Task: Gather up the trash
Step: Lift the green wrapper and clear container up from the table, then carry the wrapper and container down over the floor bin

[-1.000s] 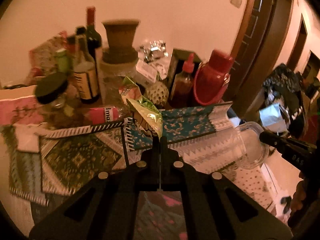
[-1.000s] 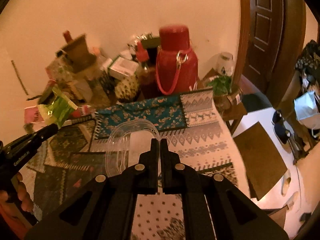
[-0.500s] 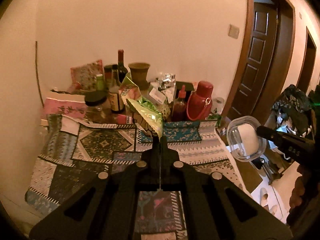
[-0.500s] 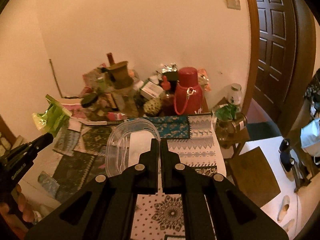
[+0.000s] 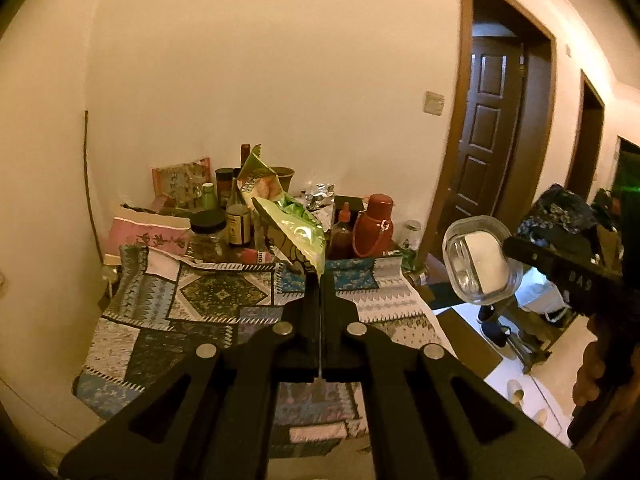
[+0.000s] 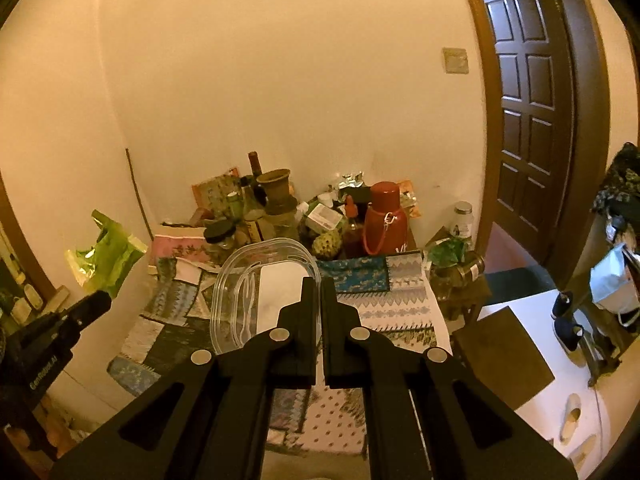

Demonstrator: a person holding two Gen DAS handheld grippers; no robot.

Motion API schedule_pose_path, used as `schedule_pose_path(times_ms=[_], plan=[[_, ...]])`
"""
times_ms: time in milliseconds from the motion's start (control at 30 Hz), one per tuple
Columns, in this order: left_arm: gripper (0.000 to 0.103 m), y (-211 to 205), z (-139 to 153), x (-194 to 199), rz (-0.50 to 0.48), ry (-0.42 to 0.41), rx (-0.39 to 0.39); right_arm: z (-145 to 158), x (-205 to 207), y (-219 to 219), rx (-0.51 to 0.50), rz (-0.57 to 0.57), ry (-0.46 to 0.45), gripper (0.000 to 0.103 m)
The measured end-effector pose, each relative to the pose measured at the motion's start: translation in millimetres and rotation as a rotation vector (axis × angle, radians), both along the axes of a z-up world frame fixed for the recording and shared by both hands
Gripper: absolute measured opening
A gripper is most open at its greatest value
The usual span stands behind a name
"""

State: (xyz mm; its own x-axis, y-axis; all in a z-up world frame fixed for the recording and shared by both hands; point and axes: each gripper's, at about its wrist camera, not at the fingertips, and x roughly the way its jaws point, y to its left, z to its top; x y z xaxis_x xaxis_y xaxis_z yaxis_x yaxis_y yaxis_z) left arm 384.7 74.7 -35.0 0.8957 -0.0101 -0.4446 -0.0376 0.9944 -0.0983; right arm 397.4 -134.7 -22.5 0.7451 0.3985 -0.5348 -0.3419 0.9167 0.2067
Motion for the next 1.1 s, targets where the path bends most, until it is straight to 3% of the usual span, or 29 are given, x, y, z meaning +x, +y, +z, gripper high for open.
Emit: schedule_pose_path(times_ms=[567,800,1100], plan=[[0.000,45.7,-9.0,-189.6,-0.103,-0.008,0.017,-1.9,-170.6,42.1,0.007,-0.061,0.010,0.002],[0.000,40.8,-20.8,-217.2,-0.163,0.044,-0.007,-9.3,-204.5,42.5,-0.028,-0.087,0.066,0.002],[0.000,20.7,-56.1,-213.1,-0.200,0.148,-0.047,-37.2,-212.4,34.3,-0.071,-0.088,0.152,0.002]])
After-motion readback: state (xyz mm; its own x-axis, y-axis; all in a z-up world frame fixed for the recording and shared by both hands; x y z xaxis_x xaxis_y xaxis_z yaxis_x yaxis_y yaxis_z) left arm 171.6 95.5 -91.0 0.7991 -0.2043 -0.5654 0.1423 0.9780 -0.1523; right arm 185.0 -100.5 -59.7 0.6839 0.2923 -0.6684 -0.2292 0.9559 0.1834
